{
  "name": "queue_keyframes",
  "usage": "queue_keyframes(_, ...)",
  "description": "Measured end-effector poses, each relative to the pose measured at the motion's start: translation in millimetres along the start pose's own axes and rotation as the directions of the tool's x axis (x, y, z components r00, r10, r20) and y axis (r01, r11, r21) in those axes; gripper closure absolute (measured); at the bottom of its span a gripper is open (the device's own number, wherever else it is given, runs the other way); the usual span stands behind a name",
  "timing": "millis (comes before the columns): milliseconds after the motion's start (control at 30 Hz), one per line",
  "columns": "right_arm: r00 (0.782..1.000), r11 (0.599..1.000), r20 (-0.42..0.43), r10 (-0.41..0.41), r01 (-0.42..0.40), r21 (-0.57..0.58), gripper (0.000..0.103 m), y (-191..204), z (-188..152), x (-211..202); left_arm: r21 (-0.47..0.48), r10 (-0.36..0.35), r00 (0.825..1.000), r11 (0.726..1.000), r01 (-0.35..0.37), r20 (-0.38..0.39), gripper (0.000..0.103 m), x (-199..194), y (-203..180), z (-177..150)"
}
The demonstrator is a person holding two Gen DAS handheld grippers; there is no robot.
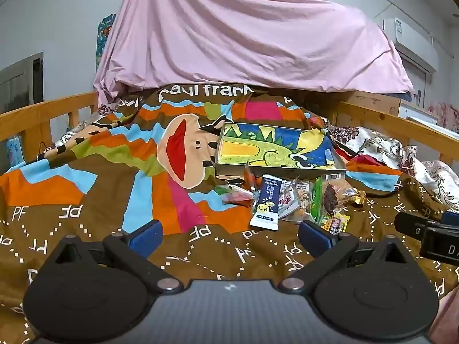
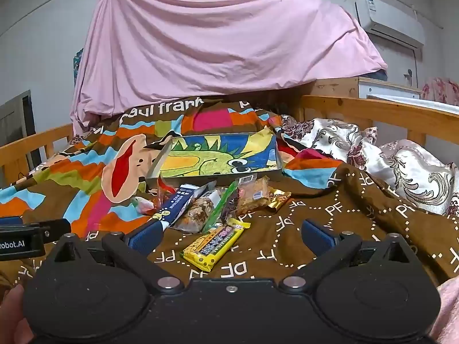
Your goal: Organize snacks
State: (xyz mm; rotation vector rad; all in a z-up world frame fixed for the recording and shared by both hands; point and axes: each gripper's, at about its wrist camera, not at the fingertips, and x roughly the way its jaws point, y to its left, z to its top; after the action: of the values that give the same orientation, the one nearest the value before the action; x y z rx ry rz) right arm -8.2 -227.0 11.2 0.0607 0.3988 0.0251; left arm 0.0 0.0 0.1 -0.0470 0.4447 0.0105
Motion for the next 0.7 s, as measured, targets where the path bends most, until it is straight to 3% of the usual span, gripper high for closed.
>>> queue_keyframes(700, 1.000, 1.000, -0.004, 0.000, 0.000, 0.001, 0.000, -0.5, 0.1, 0.4, 0.004, -0.002, 1.000, 1.000, 0.002, -0.004, 0.000, -0.3, -0.7, -0.6)
